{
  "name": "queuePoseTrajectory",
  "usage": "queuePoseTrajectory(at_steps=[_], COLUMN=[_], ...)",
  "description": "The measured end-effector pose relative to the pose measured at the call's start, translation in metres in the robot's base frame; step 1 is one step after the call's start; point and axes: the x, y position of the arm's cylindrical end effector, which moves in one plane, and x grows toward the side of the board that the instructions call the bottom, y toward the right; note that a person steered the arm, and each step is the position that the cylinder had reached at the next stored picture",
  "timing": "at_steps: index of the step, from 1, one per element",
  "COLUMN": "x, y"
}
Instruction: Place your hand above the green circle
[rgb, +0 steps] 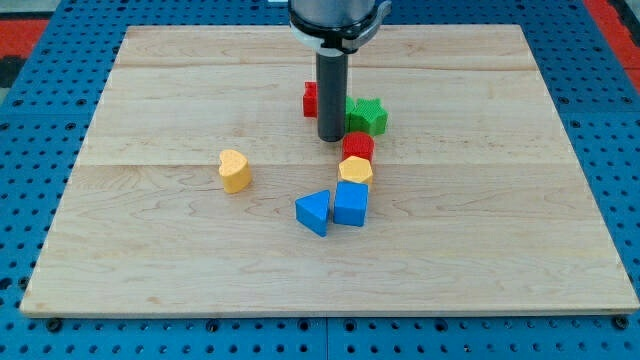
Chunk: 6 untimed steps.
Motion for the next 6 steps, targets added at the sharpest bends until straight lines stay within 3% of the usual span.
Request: queuePoseTrajectory(at_steps=[3,5,6], x=[-0.030,-0.025,-0.075], y=[0.000,-0.073,-0.062])
